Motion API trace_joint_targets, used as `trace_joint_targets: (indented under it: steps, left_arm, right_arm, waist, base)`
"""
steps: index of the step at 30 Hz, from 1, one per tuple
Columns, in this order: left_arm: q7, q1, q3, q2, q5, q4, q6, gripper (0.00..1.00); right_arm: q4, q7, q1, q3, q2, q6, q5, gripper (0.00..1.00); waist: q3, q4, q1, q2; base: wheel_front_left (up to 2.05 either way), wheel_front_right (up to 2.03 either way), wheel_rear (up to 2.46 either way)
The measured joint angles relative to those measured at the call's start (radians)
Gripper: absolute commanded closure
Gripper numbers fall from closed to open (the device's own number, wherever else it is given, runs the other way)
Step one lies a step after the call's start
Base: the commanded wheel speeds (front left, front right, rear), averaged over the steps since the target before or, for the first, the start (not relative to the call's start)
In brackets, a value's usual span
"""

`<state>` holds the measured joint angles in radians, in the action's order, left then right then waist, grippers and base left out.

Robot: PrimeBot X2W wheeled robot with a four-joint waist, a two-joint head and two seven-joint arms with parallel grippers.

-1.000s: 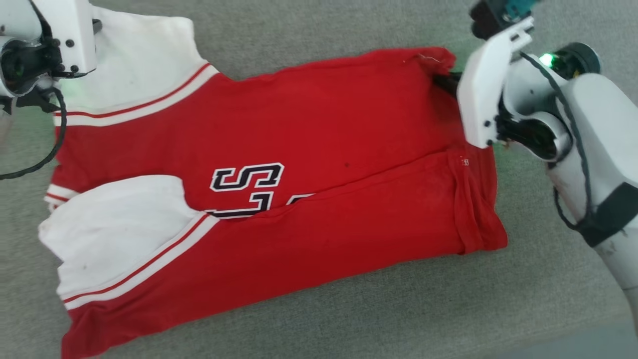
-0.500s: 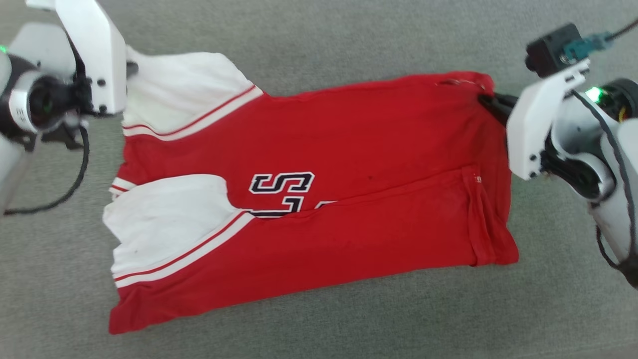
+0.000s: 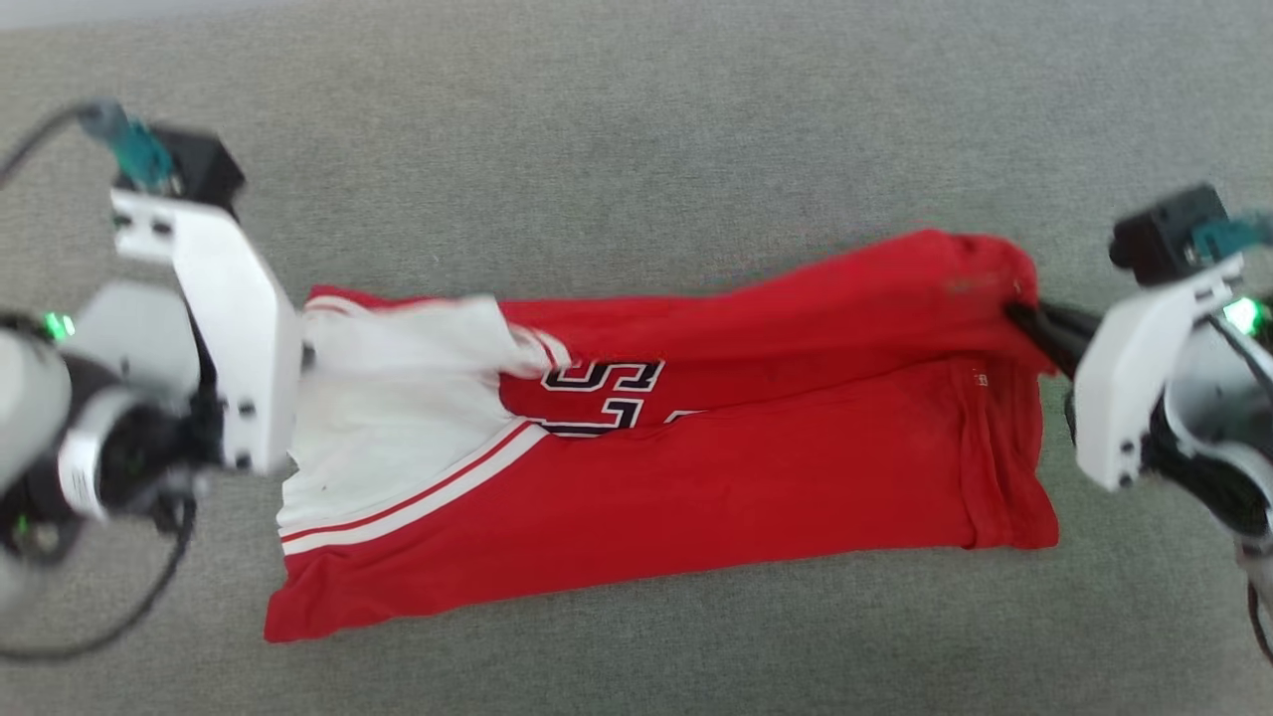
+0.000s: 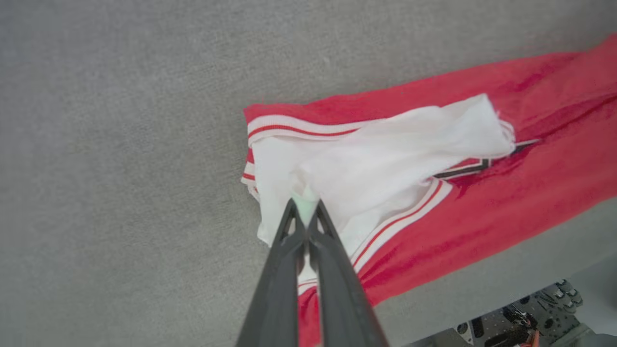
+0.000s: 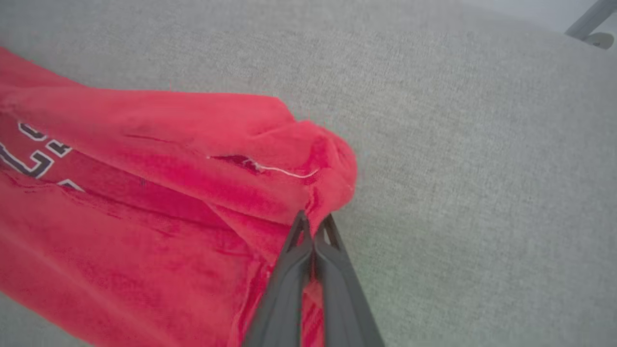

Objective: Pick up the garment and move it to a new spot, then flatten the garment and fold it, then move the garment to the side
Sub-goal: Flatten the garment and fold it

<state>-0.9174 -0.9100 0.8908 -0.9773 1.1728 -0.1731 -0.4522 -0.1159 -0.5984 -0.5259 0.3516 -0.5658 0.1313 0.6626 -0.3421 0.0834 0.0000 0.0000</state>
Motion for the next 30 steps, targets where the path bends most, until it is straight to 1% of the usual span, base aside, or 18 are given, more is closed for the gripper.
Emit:
trace_joint_targets:
  steps: [2,4,7,8,9,10,11,12,13,14,15,16,17,22,28,30]
  left_arm:
    - [0.008,0.042,0.003,-0.016,0.012,-0.042,-0.025,1.0]
    - [0.02,0.083,0.01,-0.024,0.02,-0.061,-0.04,1.0]
    - [0.032,0.12,0.021,-0.026,0.026,-0.062,-0.041,1.0]
    - [0.05,0.156,0.029,-0.01,0.048,-0.044,-0.039,1.0]
    - [0.05,0.156,0.029,-0.01,0.048,-0.044,-0.039,1.0]
    - [0.076,0.185,0.033,0.014,0.063,-0.007,-0.03,1.0]
    - [0.086,0.194,0.034,0.024,0.065,0.013,-0.026,0.86]
    - [0.097,0.2,0.036,0.03,0.065,0.032,-0.015,0.76]
    - [0.116,0.203,0.035,0.038,0.065,0.05,-0.007,0.58]
    - [0.116,0.203,0.035,0.038,0.065,0.05,-0.007,0.16]
    - [0.132,0.205,0.033,0.046,0.064,0.065,0.001,0.03]
    - [0.147,0.207,0.031,0.053,0.063,0.079,0.012,0.0]
    - [0.168,0.21,0.027,0.058,0.058,0.088,0.025,0.0]
    - [0.276,0.222,-0.008,0.068,0.049,0.114,0.063,0.0]
    - [0.437,0.271,-0.048,0.061,0.017,0.099,0.105,0.0]
    - [0.5,0.29,-0.061,0.056,-0.001,0.089,0.118,0.0]
  right_arm:
    - [0.027,-0.02,0.056,-0.035,0.004,0.0,-0.007,1.0]
    - [0.041,-0.04,0.101,-0.067,0.02,0.0,-0.016,1.0]
    - [0.047,-0.06,0.137,-0.081,0.036,0.0,-0.032,1.0]
    - [0.042,-0.072,0.156,-0.097,0.062,0.0,-0.038,1.0]
    - [0.042,-0.072,0.156,-0.097,0.062,0.0,-0.038,0.82]
    - [0.034,-0.081,0.163,-0.096,0.075,0.0,-0.058,0.58]
    - [0.028,-0.081,0.165,-0.099,0.085,0.0,-0.059,0.0]
    - [0.021,-0.083,0.165,-0.099,0.092,0.0,-0.063,0.0]
    - [0.02,-0.094,0.166,-0.096,0.095,0.0,-0.069,0.0]
    - [0.02,-0.094,0.166,-0.096,0.095,0.0,-0.069,0.0]
    - [0.023,-0.098,0.167,-0.095,0.099,0.0,-0.069,0.0]
    - [0.027,-0.1,0.167,-0.096,0.103,0.0,-0.067,0.0]
    - [0.033,-0.106,0.167,-0.098,0.104,0.0,-0.067,0.0]
    - [0.083,-0.134,0.197,-0.129,0.095,0.0,-0.074,0.0]
    - [0.172,-0.151,0.26,-0.201,0.099,0.0,-0.083,0.0]
    - [0.2,-0.156,0.28,-0.236,0.109,0.0,-0.087,0.0]
  waist:
    - [0.002,-0.005,0.0,0.0]
    - [0.003,-0.008,0.0,0.0]
    - [0.003,-0.008,0.0,0.0]
    - [0.003,-0.008,0.0,0.0]
    - [0.003,-0.008,0.0,0.0]
    - [0.005,-0.007,0.0,0.0]
    - [0.007,-0.006,0.0,0.0]
    - [0.009,-0.006,0.0,0.0]
    - [0.011,-0.006,0.0,0.0]
    - [0.011,-0.006,0.0,0.0]
    - [0.013,-0.005,0.0,0.0]
    - [0.016,-0.005,0.0,0.0]
    - [0.019,-0.005,0.0,0.0]
    - [0.044,-0.002,0.0,0.0]
    - [0.078,0.006,0.0,0.0]
    - [0.086,0.009,0.0,0.0]
  base:
    - [0.0,0.0,0.0]
    - [0.0,0.0,0.0]
    - [0.0,0.0,0.0]
    - [0.0,0.0,0.0]
    - [0.0,0.0,0.0]
    - [0.0,0.0,0.0]
    - [0.0,0.0,0.0]
    - [0.0,0.0,0.0]
    - [0.0,0.0,0.0]
    - [0.0,0.0,0.0]
    - [0.0,0.0,0.0]
    - [0.0,0.0,0.0]
    - [0.0,0.0,0.0]
    - [0.0,0.0,0.0]
    - [0.0,0.0,0.0]
    - [0.0,0.0,0.0]
